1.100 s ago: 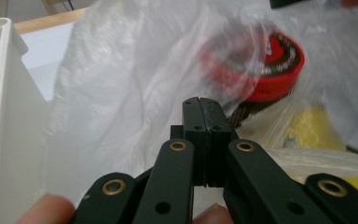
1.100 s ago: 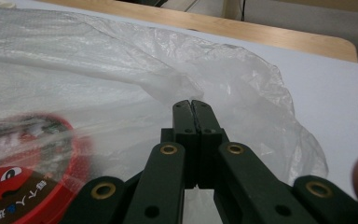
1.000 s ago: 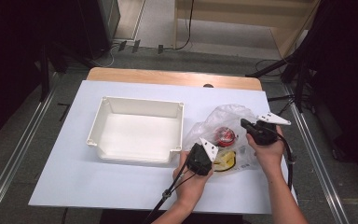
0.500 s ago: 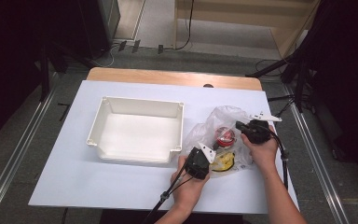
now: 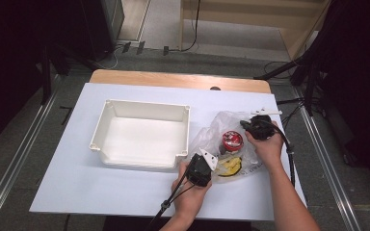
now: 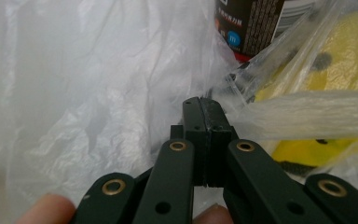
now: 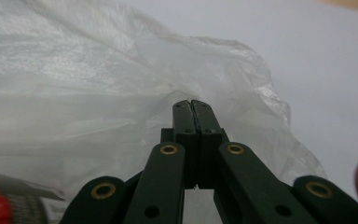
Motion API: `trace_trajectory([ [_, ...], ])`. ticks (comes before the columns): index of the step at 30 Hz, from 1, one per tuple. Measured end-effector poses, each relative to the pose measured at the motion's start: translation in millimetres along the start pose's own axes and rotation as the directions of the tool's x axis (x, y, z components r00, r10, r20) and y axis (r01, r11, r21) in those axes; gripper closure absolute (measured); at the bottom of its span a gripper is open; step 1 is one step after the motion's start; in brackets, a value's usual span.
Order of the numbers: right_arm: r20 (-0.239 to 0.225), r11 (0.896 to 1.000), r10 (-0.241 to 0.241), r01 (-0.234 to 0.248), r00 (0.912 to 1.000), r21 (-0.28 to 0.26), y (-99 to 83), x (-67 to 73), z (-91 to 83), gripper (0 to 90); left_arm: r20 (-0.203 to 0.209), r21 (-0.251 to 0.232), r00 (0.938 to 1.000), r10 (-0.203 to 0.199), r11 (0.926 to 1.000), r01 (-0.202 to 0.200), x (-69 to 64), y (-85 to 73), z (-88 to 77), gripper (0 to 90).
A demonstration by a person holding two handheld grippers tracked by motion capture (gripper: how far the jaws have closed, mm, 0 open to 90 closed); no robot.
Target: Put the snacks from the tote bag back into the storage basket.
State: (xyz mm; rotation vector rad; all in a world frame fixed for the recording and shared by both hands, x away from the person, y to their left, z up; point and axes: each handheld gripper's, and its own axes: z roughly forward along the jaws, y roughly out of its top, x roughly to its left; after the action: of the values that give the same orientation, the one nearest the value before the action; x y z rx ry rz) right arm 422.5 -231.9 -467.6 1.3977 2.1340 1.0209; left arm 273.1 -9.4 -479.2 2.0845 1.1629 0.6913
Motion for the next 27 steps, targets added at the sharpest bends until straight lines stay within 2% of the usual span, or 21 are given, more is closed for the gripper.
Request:
trace_trajectory([
  [2,0.013,0.999,0.027,-0.027,0.9996,0.029,-6.5,-3.8,6.2,90.0,0.003,0.002,1.0000,0.003,1.0000,-0.003,2.0,-2.4,-1.8,90.0],
  [6,0.035,0.997,0.065,-0.066,0.9973,0.035,-11.3,-10.3,6.6,90.0,0.010,0.008,0.9999,0.007,0.9999,-0.007,3.2,-4.9,-3.6,90.0],
  [9,0.074,0.997,0.063,-0.066,0.9952,0.035,-14.4,-14.2,4.1,90.0,0.030,0.012,0.9993,-0.024,0.9996,0.024,8.4,-6.3,-5.0,90.0],
  [12,0.079,0.997,0.073,-0.076,0.9942,0.033,-17.0,-17.7,0.4,90.0,0.052,0.008,0.9977,-0.044,0.9990,0.043,12.2,-7.6,-5.7,90.0],
  [13,0.073,0.996,0.080,-0.082,0.9941,0.023,-17.0,-18.5,-2.3,89.2,0.065,0.004,0.9967,-0.049,0.9988,0.049,13.1,-7.9,-6.2,90.0],
  [14,0.054,0.995,0.095,-0.094,0.9940,-0.017,-15.2,-18.0,-9.0,85.4,0.072,0.001,0.9960,-0.052,0.9986,0.052,13.9,-8.0,-6.7,89.8],
  [16,-0.014,0.990,0.103,-0.104,0.9946,-0.096,-8.5,-15.5,-22.9,79.2,0.082,-0.016,0.9949,-0.059,0.9981,0.060,14.9,-8.7,-8.0,87.2],
  [18,-0.076,0.980,0.075,-0.087,0.9943,-0.180,2.6,-7.3,-41.5,73.2,0.108,-0.064,0.9929,-0.048,0.9964,0.055,14.1,-9.8,-11.4,81.8],
  [20,-0.118,0.974,0.026,-0.052,0.9927,-0.220,15.2,3.4,-55.0,62.3,0.108,-0.131,0.9940,-0.017,0.9909,0.031,9.6,-11.8,-18.1,74.5],
  [21,-0.124,0.975,0.000,-0.028,0.9922,-0.221,21.2,8.9,-58.5,57.1,0.111,-0.161,0.9938,0.001,0.9867,0.017,6.5,-12.3,-22.0,71.1],
  [23,-0.151,0.977,-0.039,0.006,0.9877,-0.213,31.0,17.4,-57.8,44.9,0.107,-0.182,0.9942,0.005,0.9832,0.015,3.3,-11.3,-26.5,64.8],
  [25,-0.139,0.984,-0.032,0.007,0.9898,-0.177,36.9,21.7,-48.5,36.3,0.100,-0.218,0.9948,-0.015,0.9752,0.037,2.3,-7.5,-32.4,58.4],
  [26,-0.143,0.989,-0.021,-0.001,0.9894,-0.148,38.2,21.9,-41.1,33.4,0.094,-0.245,0.9953,-0.022,0.9686,0.045,2.8,-4.7,-36.0,55.5],
  [27,-0.134,0.992,-0.015,-0.001,0.9908,-0.123,38.0,21.4,-33.2,33.7,0.073,-0.266,0.9970,-0.024,0.9631,0.043,3.5,-1.4,-40.0,52.9],
])
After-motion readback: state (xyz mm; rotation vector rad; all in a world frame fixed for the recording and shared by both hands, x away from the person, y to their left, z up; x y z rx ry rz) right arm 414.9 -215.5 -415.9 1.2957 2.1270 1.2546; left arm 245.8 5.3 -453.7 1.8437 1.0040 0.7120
